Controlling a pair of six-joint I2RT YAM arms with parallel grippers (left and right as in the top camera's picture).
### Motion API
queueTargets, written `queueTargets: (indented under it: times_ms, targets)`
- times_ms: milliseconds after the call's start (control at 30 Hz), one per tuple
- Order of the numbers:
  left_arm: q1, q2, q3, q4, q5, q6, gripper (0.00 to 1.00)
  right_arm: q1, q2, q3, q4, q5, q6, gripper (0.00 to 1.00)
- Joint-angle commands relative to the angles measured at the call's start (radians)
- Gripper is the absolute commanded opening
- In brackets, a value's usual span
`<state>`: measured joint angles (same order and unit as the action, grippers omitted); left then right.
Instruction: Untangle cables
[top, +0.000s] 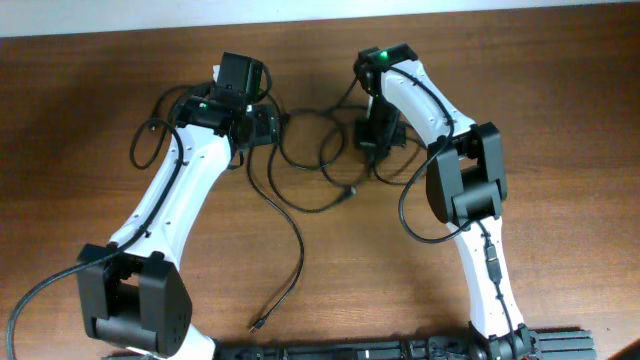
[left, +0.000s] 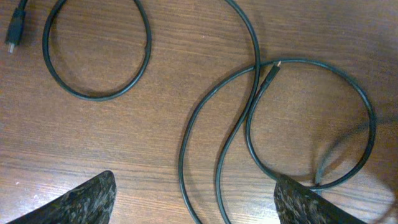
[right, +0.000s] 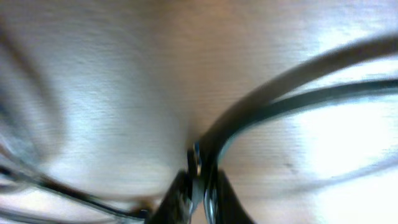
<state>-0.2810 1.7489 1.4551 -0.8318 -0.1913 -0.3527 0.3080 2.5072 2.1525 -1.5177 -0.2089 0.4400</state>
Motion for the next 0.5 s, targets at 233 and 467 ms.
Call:
queueTargets:
  times_ms: [233, 467]
  targets:
    - [0.002, 0.003, 0.003, 0.000, -0.008, -0.006, 0.82, -0.245, -0.163, -0.007, -0.166, 0.182, -0.072, 0.20]
    - [0.002, 0.003, 0.003, 0.000, -0.008, -0.006, 0.82, -0.489, -0.175, -0.008, -0.182, 0.104, -0.096, 0.20]
